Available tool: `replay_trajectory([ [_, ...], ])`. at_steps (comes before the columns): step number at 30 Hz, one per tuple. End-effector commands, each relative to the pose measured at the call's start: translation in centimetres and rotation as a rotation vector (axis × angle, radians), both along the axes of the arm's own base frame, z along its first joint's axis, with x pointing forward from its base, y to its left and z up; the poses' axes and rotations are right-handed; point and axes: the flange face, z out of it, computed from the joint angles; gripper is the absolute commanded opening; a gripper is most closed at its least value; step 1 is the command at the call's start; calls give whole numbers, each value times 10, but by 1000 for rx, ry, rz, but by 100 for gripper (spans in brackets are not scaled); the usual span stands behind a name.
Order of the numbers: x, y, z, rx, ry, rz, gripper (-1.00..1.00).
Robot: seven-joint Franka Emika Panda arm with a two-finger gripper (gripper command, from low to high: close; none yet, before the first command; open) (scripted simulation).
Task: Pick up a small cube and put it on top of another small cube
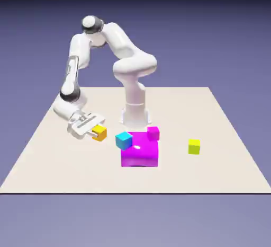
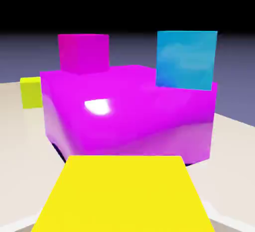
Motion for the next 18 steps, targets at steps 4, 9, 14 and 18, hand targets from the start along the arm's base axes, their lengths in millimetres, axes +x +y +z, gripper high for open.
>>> replay_trajectory([
  [4,66,7,34,-64,5,175,-100],
  [9,146,37,84,-152,0,376,-100],
  [14,205,88,119,-197,-20,560,-100],
  [18,243,137,147,-231,-39,700,-100],
])
